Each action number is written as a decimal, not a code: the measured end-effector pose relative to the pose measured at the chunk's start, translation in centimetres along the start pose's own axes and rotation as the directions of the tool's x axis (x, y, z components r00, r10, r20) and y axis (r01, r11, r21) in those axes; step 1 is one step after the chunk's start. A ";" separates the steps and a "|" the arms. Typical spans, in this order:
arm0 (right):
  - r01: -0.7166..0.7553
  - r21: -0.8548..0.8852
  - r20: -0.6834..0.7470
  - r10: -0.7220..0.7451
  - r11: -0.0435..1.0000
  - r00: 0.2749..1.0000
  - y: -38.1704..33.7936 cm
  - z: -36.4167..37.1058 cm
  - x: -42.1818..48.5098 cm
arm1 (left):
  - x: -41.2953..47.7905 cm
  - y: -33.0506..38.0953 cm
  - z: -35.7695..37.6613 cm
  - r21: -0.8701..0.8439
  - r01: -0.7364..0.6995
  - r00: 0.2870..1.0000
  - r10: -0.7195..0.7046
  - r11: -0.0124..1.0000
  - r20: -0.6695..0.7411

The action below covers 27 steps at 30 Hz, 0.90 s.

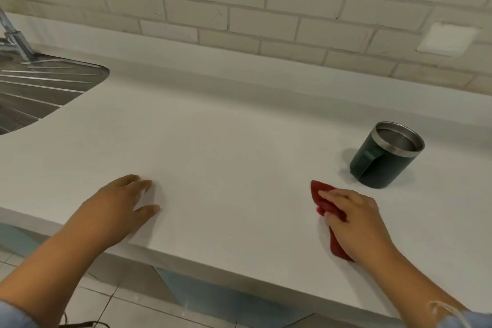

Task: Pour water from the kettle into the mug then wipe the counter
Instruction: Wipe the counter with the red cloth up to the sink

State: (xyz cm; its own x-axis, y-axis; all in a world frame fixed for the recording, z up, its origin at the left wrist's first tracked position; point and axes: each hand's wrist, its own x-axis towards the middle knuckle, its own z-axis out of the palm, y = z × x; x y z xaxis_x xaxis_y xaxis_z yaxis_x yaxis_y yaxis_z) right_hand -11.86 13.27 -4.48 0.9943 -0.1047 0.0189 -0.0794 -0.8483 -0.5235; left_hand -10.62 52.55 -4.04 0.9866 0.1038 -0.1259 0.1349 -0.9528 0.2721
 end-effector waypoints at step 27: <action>0.184 -0.197 0.048 -0.178 0.963 0.983 -18.6 14.8 1.7 | 4.3 -8.5 -3.0 -0.061 -0.176 0.977 0.166 0.982 -0.135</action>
State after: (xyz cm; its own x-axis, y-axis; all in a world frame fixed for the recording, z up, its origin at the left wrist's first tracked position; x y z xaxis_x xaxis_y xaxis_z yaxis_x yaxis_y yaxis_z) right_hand -7.67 36.54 -7.27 0.9948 0.0733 0.0707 0.0928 -0.9384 -0.3329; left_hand -7.23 61.98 -4.09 0.9985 -0.0187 0.0509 -0.0353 -0.9368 0.3481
